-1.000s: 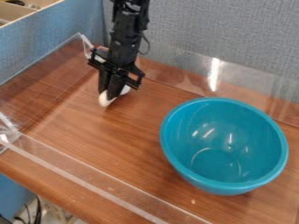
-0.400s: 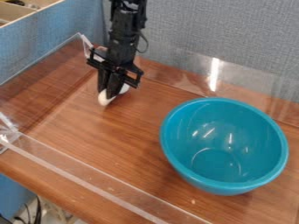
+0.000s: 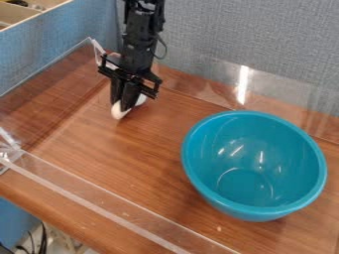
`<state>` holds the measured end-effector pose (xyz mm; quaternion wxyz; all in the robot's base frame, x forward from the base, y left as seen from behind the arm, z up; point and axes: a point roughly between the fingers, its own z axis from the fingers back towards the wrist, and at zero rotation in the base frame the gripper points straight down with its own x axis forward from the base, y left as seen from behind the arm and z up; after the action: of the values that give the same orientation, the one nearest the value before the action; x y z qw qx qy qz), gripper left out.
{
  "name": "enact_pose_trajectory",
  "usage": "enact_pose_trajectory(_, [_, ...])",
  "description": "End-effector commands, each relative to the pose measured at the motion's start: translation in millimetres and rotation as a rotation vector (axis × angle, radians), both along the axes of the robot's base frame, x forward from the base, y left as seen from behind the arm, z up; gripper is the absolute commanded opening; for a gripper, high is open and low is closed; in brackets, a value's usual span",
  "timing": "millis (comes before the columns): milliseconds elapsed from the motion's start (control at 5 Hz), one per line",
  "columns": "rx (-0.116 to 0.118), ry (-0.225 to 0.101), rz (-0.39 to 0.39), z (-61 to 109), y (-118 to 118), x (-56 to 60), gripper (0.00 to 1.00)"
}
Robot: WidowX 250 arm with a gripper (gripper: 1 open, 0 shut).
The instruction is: Remove the mushroom from inside the blue bowl and put it on the table
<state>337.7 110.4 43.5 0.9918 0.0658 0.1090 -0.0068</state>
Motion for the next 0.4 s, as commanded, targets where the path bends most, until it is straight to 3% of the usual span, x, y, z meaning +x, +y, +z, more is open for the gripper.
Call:
enact_pose_trajectory(0, [0.004, -0.073, 0.031, 23.9, 8.8, 5.2, 1.00])
enact_pose_trajectory(200, [-0.006, -0.082, 0.044, 28.0, 10.0, 2.8, 1.00])
